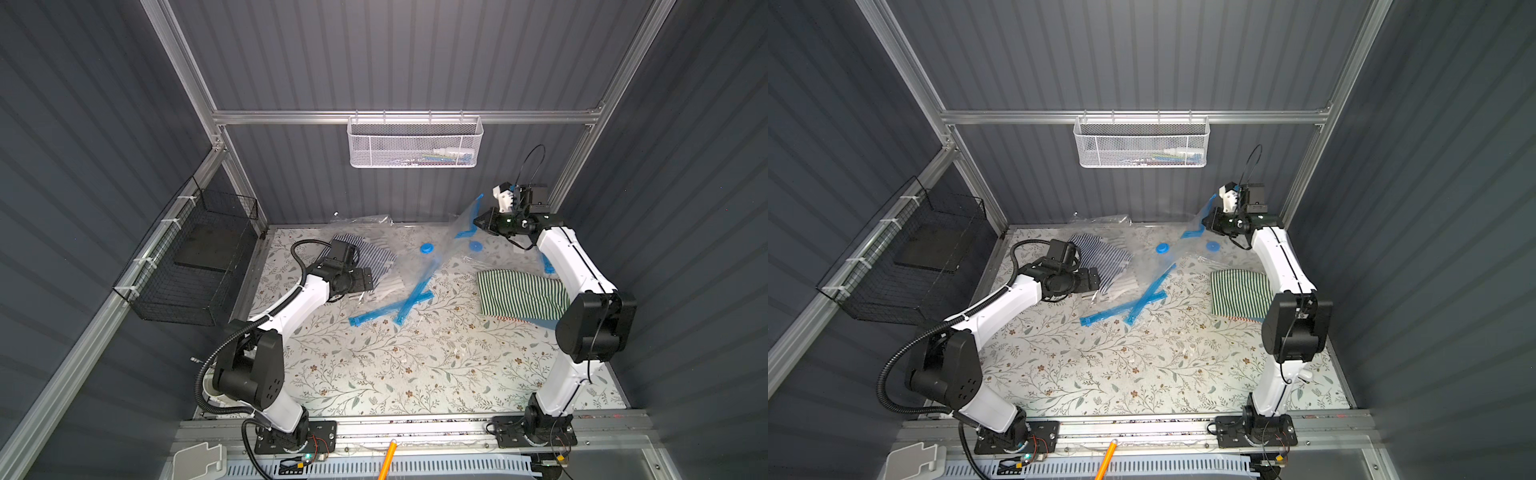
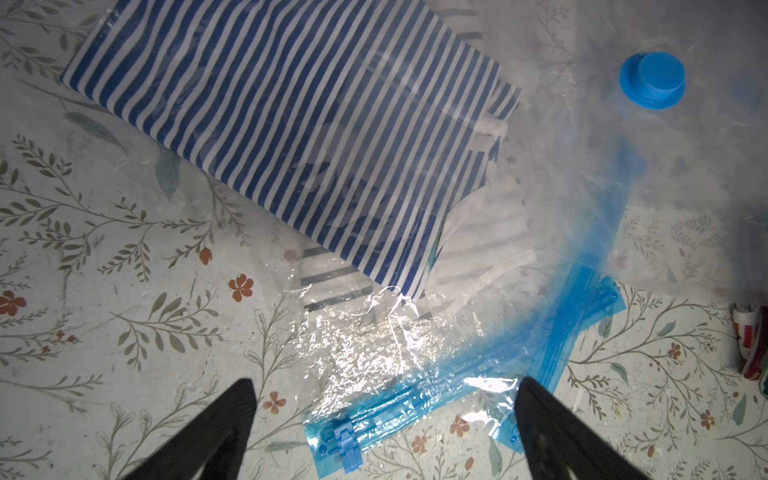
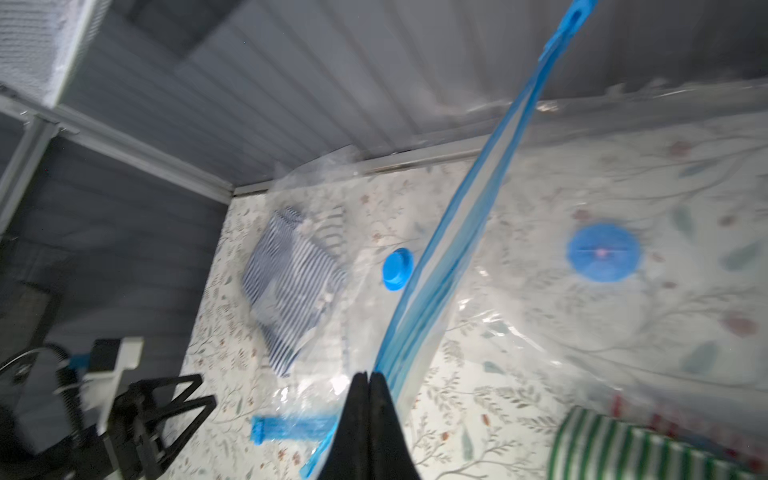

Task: Take the tank top out of the vacuum bag
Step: Place the vacuum bag inside the vacuum bag.

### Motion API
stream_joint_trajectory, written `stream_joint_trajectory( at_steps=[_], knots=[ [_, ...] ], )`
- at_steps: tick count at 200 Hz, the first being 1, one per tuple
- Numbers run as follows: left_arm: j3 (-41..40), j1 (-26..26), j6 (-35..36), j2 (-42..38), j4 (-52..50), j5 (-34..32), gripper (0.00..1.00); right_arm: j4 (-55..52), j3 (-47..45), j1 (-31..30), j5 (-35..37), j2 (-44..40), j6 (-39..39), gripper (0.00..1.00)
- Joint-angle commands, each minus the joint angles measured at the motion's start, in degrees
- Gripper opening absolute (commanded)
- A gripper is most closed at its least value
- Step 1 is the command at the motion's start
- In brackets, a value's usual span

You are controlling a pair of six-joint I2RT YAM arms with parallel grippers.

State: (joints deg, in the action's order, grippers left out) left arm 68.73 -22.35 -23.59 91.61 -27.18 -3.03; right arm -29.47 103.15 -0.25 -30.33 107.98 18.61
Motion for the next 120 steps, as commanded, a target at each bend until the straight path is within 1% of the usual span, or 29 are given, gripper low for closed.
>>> stream_joint_trajectory(
  at_steps=[1, 39, 71, 86, 96, 101, 105, 120],
  knots=[
    [-0.2, -0.2, 0.3, -0.3, -0.3, -0.1, 0.99, -1.1, 5.0, 3.6, 3.0, 2.4, -1.4, 0.0],
    [-0.2, -0.1, 0.3, 0.4, -0.3, 0.1, 0.99, -1.5, 13.8, 11.1, 2.4, 9.4, 0.9, 0.0],
    [0.2, -0.2, 0.4, 1.2, -0.5, 0.3, 0.99, -3.9, 21.1, 14.8, 4.6, 13.7, 1.9, 0.0],
    [0.3, -0.1, 0.5, 1.5, -0.5, 0.3, 0.99, -4.5, 22.6, 16.1, 7.2, 14.9, 3.3, 0.0],
    [0.3, -0.2, 0.5, 1.8, -0.3, 0.3, 0.99, -6.8, 24.6, 16.8, 10.2, 16.2, 5.4, 0.0],
    [0.5, -0.1, 0.5, 1.9, -0.3, 0.3, 0.99, -8.1, 25.5, 16.9, 15.1, 16.6, 5.6, 0.0],
    [0.5, -0.1, 0.5, 2.0, -0.2, 0.4, 0.99, -8.8, 26.0, 16.8, 16.8, 16.8, 5.2, 0.0],
    [0.6, -0.2, 0.6, 2.7, -0.1, 0.5, 0.99, -10.8, 28.3, 16.8, 19.0, 17.7, 4.9, 0.0]
  ],
)
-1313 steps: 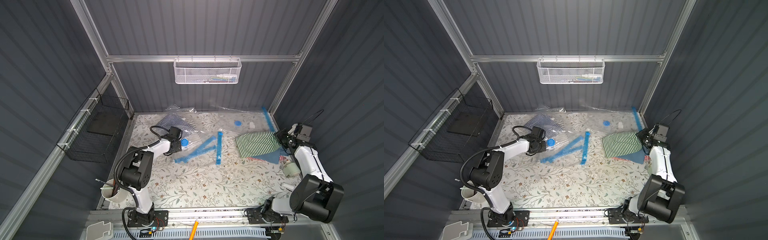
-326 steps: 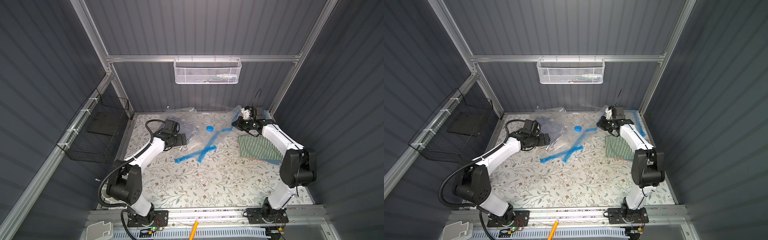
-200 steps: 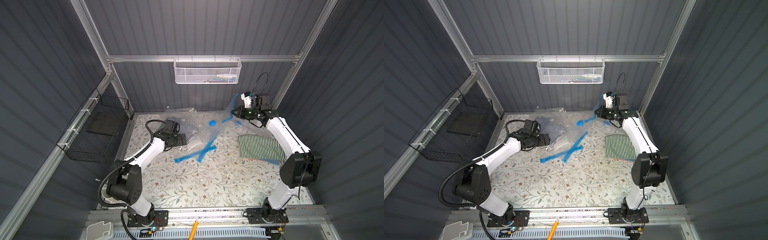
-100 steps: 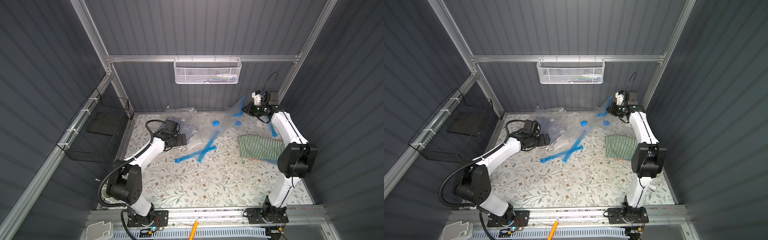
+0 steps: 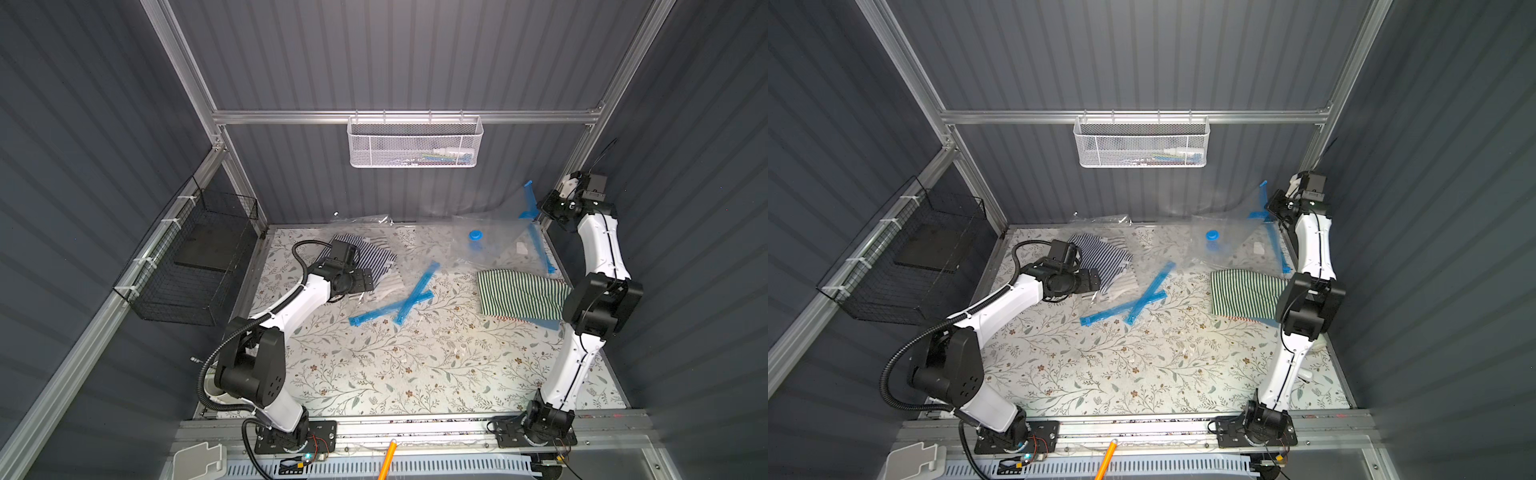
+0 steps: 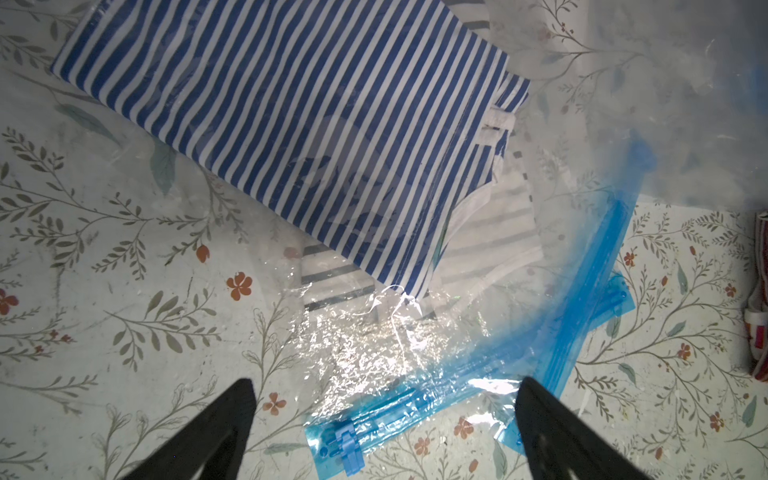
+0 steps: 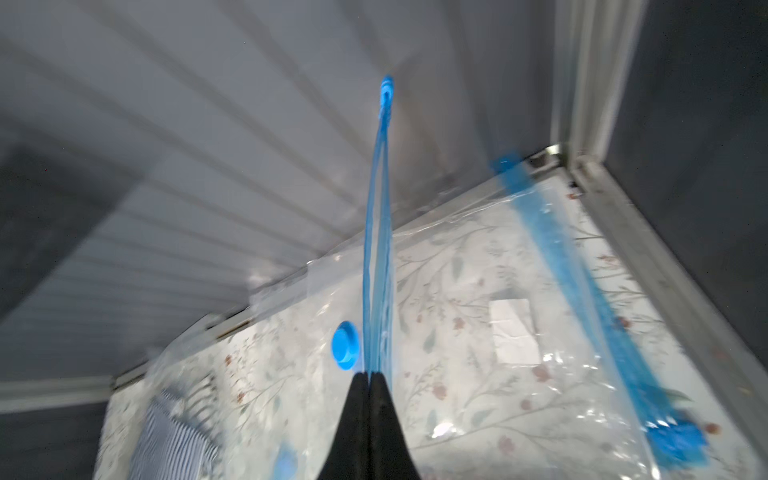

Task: Take the tank top out of the vacuum bag
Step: Place the vacuum bag inside the vacuum bag.

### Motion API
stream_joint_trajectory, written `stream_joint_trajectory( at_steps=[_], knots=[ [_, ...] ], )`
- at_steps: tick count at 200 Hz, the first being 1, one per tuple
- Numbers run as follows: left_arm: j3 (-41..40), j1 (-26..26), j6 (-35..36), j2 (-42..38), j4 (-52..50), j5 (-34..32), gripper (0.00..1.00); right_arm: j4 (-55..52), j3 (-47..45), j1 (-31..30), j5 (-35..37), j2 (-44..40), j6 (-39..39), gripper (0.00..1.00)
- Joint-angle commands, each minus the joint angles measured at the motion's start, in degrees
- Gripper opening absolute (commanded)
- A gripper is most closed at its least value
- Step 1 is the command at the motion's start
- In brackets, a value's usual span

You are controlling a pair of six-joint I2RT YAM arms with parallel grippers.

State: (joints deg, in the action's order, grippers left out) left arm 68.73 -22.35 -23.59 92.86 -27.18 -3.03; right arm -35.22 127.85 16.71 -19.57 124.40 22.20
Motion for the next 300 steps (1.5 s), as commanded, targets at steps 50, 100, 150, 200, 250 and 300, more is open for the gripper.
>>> stream_joint_trajectory(
  at_steps=[50, 100, 150, 200, 250, 300],
  knots=[
    [-0.9, -0.2, 1.8, 1.1, 2.0, 2.3, 0.99, -4.8, -1.8, -0.5, 9.2, -0.7, 1.0, 0.94],
    [-2.6, -2.3, 4.4, -0.6, 2.4, 0.2, 0.99, 6.8, -23.6, -1.3, 6.1, -15.0, 3.9, 0.99],
    [-4.1, -9.4, 8.4, 1.2, 4.9, -1.0, 0.96, 18.7, -50.7, -6.7, 0.9, -32.9, 8.4, 0.99],
    [-5.3, -11.5, 9.6, 3.7, 11.5, 3.0, 0.86, 26.8, -72.2, -13.1, -10.0, -48.4, 14.7, 0.99],
    [-0.9, -15.4, 12.0, 10.8, 12.6, 0.2, 0.82, 36.0, -89.4, -15.6, -15.0, -57.0, 22.4, 0.99],
    [2.0, -18.3, 13.9, 15.8, 11.6, -5.4, 0.81, 39.1, -95.7, -15.8, -16.3, -58.6, 23.6, 0.99]
  ],
)
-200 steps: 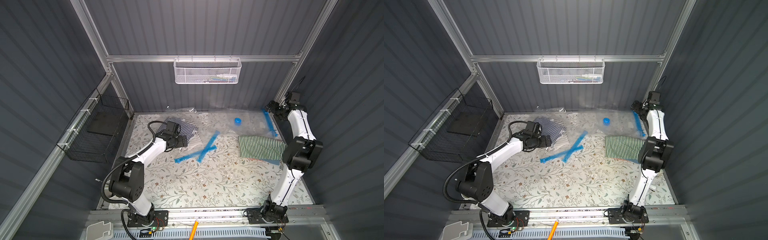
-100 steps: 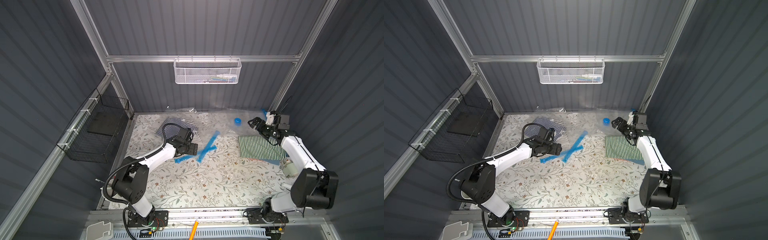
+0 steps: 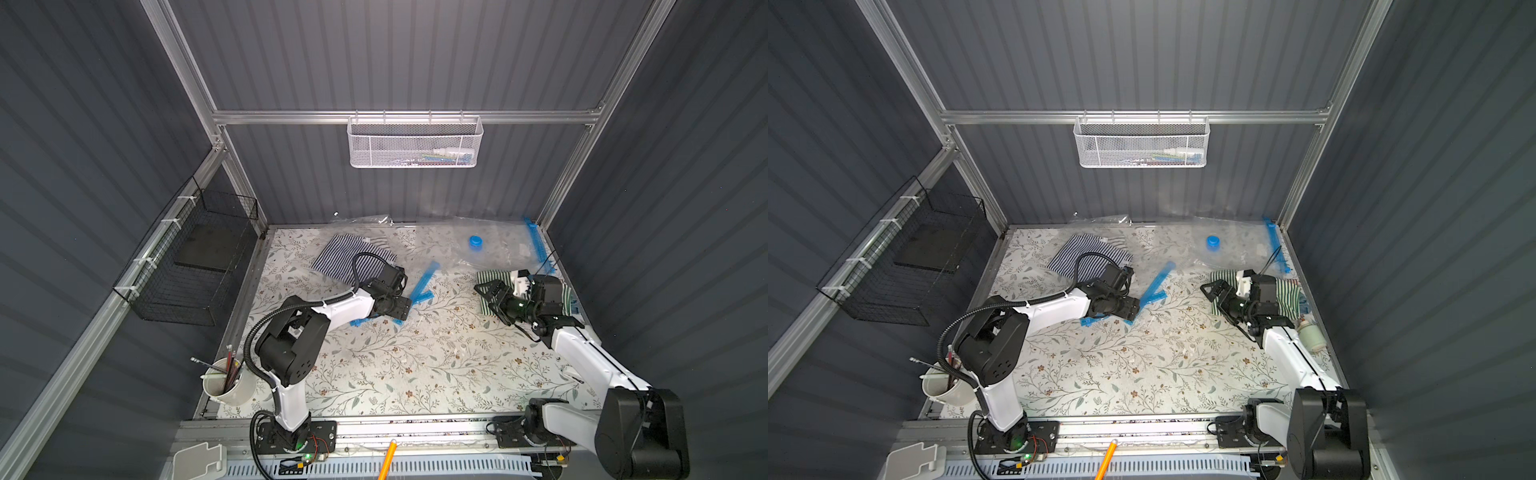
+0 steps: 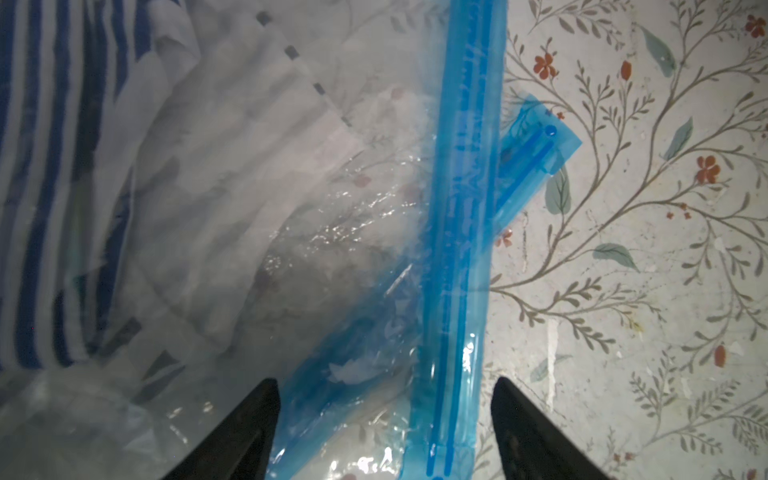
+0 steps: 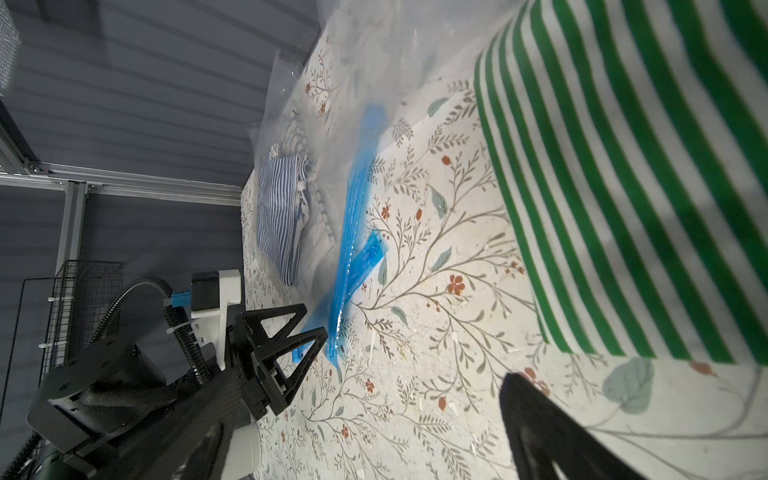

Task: Take the tank top out of the vacuum bag
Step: Place the vacuum bag inside the vacuum bag, then open the vacuum bag.

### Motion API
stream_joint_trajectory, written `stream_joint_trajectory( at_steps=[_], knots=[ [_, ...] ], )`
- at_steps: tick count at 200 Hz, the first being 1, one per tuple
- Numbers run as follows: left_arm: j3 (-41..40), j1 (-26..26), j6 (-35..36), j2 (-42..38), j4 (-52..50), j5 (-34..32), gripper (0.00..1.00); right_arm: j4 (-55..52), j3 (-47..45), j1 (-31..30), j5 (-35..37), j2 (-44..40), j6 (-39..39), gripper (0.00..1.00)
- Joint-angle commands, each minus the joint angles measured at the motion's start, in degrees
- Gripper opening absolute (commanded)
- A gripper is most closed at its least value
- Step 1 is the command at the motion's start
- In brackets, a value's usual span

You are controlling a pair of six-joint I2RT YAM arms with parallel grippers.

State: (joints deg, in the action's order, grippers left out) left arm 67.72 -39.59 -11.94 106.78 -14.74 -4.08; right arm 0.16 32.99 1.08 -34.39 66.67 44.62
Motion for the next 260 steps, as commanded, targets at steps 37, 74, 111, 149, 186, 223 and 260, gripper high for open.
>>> stream_joint_trajectory(
  at_steps=[37, 74, 111, 149, 186, 223, 260],
  knots=[
    [4.6, -2.5, 2.8, 4.5, -0.7, -7.6, 0.74, 3.3, 0.1, -0.2, -1.3, 1.1, 0.5, 0.99],
    [5.9, -2.9, 2.3, 6.9, -2.5, -12.8, 0.49, 3.9, 0.4, -0.2, -1.6, 2.3, 1.0, 0.99],
    [5.9, -2.9, 2.1, 7.7, -2.9, -13.6, 0.46, 3.8, 0.1, -0.2, -1.6, 2.9, 0.9, 0.99],
    [5.6, -2.9, 1.4, 8.8, -4.7, -14.6, 0.23, 5.0, -0.6, -0.2, -2.4, 3.3, 2.0, 0.99],
    [1.1, -2.9, 1.0, 7.6, -3.4, -15.7, 0.0, 5.0, -0.7, -0.3, -2.4, 3.4, 2.1, 0.99],
    [-1.1, -2.9, -1.2, 6.9, -5.0, -16.3, 0.0, 5.6, -0.6, -0.5, -2.6, 3.6, 2.7, 0.99],
    [-5.5, -2.9, -3.7, 4.3, -7.0, -17.3, 0.0, 5.5, -0.5, -0.7, -2.7, 3.6, 2.7, 0.99]
  ],
)
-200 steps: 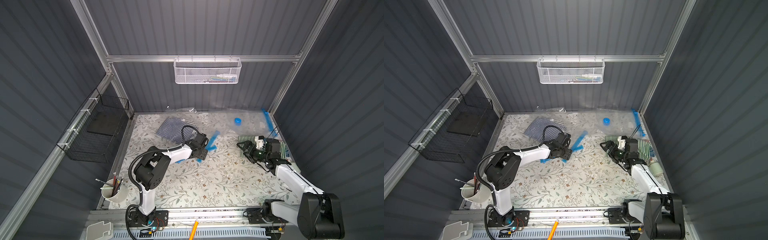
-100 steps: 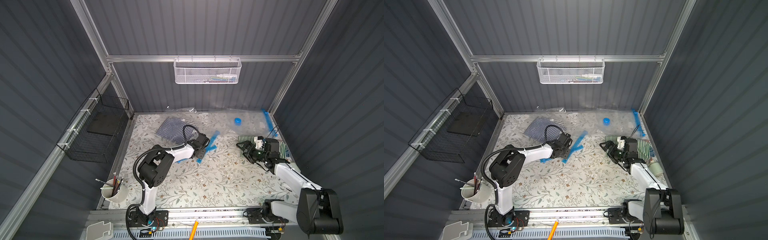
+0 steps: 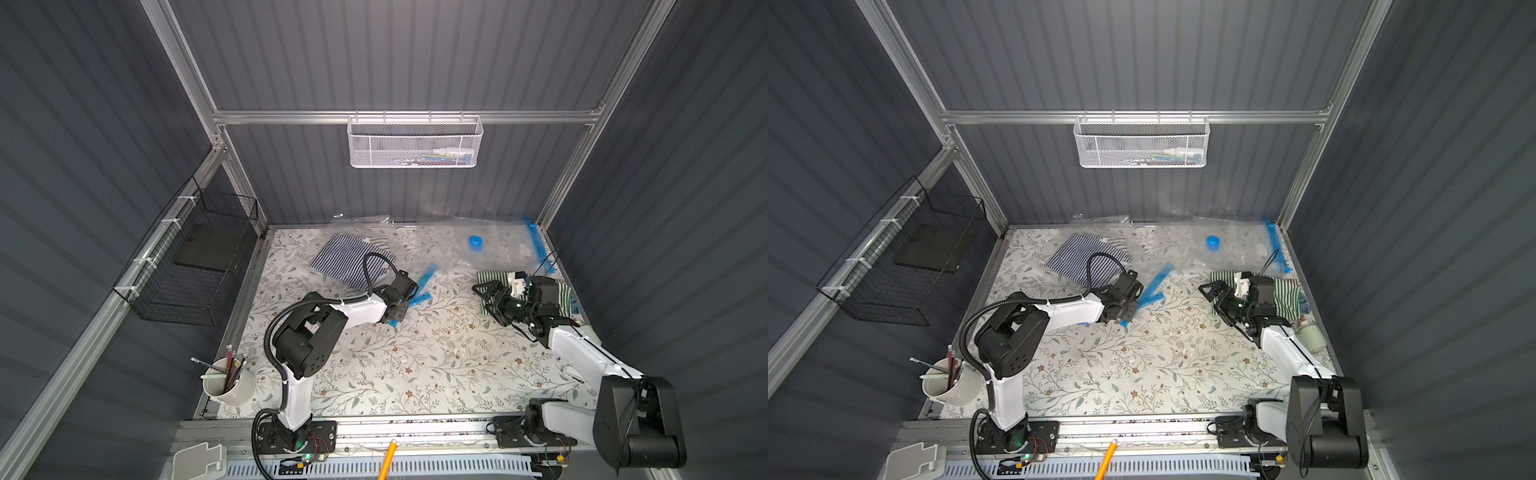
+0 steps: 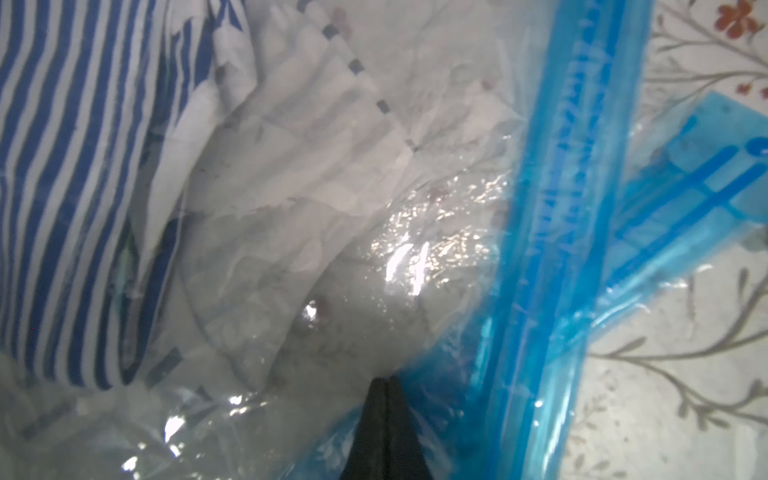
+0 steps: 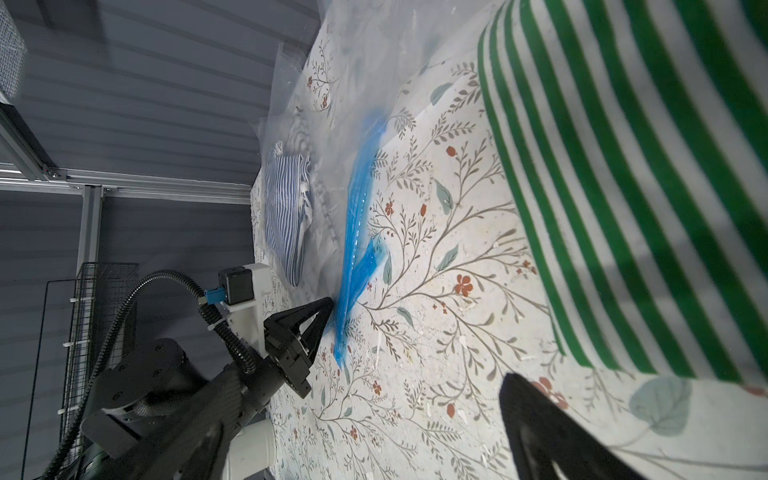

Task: Take the tank top out of the vacuum bag
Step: Open the vacuum bag.

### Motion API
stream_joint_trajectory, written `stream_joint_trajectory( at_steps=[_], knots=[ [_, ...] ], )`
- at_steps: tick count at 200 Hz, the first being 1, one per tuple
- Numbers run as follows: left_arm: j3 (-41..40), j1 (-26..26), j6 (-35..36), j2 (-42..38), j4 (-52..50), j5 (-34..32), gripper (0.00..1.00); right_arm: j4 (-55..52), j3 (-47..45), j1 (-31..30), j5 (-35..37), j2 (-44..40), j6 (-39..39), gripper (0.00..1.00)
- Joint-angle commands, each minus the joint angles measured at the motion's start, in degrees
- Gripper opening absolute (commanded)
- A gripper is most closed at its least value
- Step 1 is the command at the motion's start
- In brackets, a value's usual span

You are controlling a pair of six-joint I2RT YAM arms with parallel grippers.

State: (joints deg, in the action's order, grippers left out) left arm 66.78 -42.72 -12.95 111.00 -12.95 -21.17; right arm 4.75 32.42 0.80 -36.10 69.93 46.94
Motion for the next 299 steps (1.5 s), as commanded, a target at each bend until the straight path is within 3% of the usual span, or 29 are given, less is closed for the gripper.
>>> stream_joint_trajectory(
  at_steps=[1, 61, 115, 129, 142, 158, 176, 212, 253, 299],
  knots=[
    [-4.8, 0.2, -2.8, 0.0, -8.9, -0.3, 0.0, 0.9, 0.0, -0.4, -0.9, 0.3, 0.5, 0.99],
    [-10.0, 0.2, -10.4, -5.1, -13.6, -1.8, 0.0, 0.2, 1.4, -2.3, -0.1, 1.4, 0.1, 0.99],
    [-10.2, 0.2, -12.0, -12.3, -16.8, -7.3, 0.0, 2.4, 2.2, -7.2, 0.9, 3.1, 1.3, 0.99],
    [-8.2, 0.2, -10.7, -13.8, -17.3, -6.0, 0.37, 3.4, 2.3, -8.2, 1.2, 3.6, 2.0, 0.99],
    [-6.4, 0.0, -9.8, -15.5, -17.6, -5.0, 0.56, 4.3, 2.3, -9.2, 2.0, 3.8, 2.3, 0.99],
    [-5.1, 0.1, -8.0, -17.4, -16.3, -1.7, 0.73, 4.5, 2.5, -10.2, 2.9, 4.0, 2.5, 0.99],
    [-5.6, -0.2, -4.2, -19.0, -12.1, 3.4, 0.81, 5.1, 2.3, -10.6, 3.3, 4.2, 3.0, 0.99],
    [-6.3, -0.3, 1.6, -16.7, -7.0, 11.2, 0.83, 5.8, 2.2, -10.6, 3.4, 4.7, 3.9, 0.99],
    [-5.6, -0.4, 2.6, -13.2, -4.8, 12.0, 0.83, 5.6, 2.1, -10.6, 4.0, 4.3, 4.4, 0.99],
    [-4.5, -0.9, 4.9, -9.1, -4.8, 12.6, 0.64, 5.0, 2.8, -10.6, 3.2, 5.9, 4.3, 0.99]
  ],
)
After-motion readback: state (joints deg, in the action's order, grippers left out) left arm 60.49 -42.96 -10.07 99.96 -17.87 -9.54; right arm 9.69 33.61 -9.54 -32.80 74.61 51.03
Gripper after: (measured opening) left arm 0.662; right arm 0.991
